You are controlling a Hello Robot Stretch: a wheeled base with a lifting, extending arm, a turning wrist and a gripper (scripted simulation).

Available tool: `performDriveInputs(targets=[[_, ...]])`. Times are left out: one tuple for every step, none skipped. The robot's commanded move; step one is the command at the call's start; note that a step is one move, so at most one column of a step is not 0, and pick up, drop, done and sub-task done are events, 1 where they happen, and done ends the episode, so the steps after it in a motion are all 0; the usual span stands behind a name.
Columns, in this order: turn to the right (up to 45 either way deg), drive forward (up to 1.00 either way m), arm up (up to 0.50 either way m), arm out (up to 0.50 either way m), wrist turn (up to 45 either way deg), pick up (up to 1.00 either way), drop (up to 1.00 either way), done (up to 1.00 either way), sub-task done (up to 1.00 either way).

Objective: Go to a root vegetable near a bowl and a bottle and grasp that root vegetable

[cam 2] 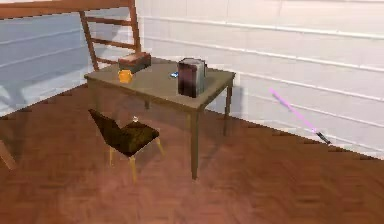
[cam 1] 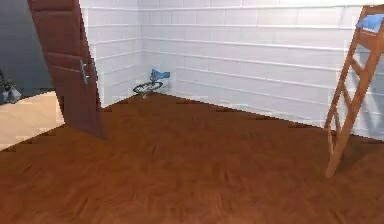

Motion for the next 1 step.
performDriveInputs(targets=[[-42.0,0.0,0.0,0.0,0.0,0.0,0.0,0.0,0.0]])
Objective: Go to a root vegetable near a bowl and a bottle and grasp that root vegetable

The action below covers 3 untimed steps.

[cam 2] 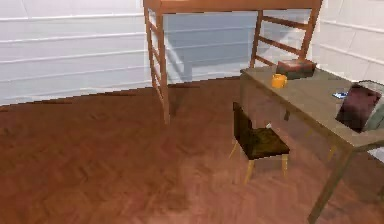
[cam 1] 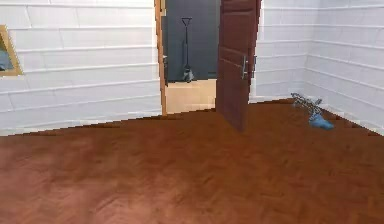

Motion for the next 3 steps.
performDriveInputs(targets=[[0.0,1.0,0.0,0.0,0.0,0.0,0.0,0.0,0.0],[0.0,1.0,0.0,0.0,0.0,0.0,0.0,0.0,0.0],[0.0,1.0,0.0,0.0,0.0,0.0,0.0,0.0,0.0]])
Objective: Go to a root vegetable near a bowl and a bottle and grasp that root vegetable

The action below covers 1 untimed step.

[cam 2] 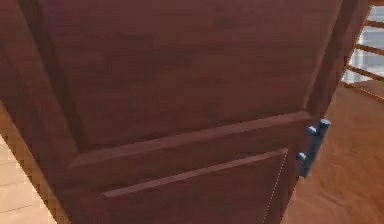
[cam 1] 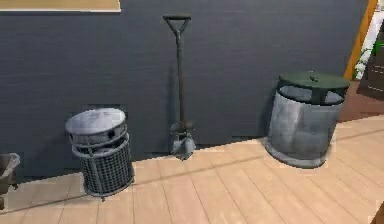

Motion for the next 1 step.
performDriveInputs(targets=[[0.0,0.45,0.0,0.0,0.0,0.0,0.0,0.0,0.0]])
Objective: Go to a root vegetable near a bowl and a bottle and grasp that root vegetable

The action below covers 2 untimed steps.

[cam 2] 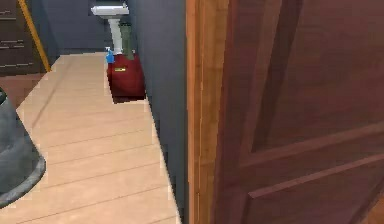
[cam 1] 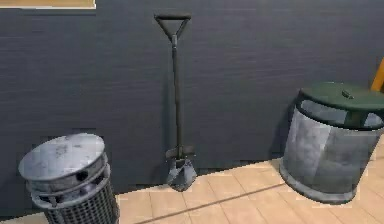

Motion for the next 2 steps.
performDriveInputs(targets=[[15.0,0.0,0.0,0.0,0.0,0.0,0.0,0.0,0.0],[0.0,0.55,0.0,0.0,0.0,0.0,0.0,0.0,0.0]])
